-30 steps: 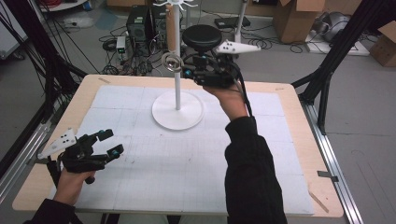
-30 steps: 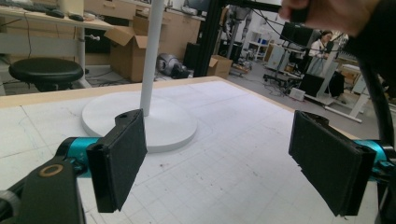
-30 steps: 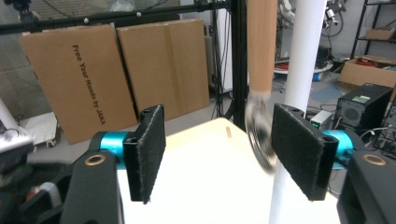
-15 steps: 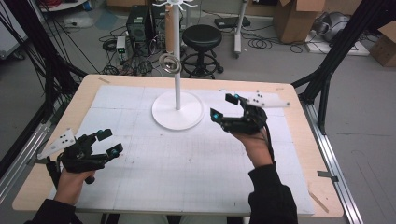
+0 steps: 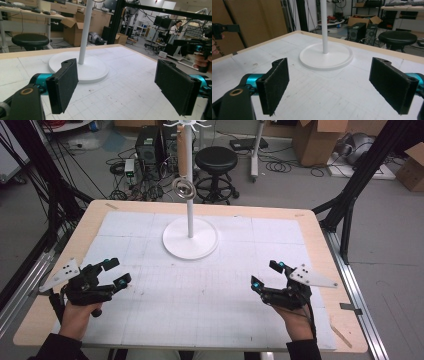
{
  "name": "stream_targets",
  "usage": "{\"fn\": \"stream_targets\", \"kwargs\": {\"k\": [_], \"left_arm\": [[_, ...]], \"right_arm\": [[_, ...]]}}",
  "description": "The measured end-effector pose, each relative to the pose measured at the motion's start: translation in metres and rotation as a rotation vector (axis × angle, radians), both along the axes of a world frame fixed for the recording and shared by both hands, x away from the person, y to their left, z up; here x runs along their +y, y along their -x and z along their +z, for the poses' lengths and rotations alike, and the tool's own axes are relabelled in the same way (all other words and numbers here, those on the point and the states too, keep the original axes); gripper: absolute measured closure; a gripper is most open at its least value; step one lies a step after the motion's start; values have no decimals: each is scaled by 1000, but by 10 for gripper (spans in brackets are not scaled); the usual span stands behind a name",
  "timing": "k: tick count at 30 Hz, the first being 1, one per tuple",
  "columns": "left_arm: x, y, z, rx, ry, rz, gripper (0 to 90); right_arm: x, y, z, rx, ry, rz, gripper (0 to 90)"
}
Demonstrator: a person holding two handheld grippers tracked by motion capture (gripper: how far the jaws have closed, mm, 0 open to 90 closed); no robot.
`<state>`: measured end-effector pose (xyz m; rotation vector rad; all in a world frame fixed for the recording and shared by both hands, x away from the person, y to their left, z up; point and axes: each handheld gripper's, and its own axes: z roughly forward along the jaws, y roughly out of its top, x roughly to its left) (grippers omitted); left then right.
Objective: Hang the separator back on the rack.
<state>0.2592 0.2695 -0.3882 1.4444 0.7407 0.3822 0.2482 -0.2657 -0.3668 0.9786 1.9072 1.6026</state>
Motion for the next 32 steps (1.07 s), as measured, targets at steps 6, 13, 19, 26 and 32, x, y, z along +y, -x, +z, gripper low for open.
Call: {"fn": "stream_targets", "kwargs": {"k": [6,13,19,26,32], "left_arm": [[-1,1,0,-3,-4,0,193],[-3,1,-1,-1,-8,-14,193],[-5,1,-2,-1,-14,-19,193],[-5,0,-2,2,-15,-19,193],[-5,0,-3,3,-16,-18,192]], "right_arm": [[-3,12,-5,5,28,1,151],[-2,11,-4,-1,15,-3,151],[-3,12,-4,10,-9,1,151],[-4,11,-4,15,-16,-5,151],[-4,11,-4,17,-16,-4,151]]}}
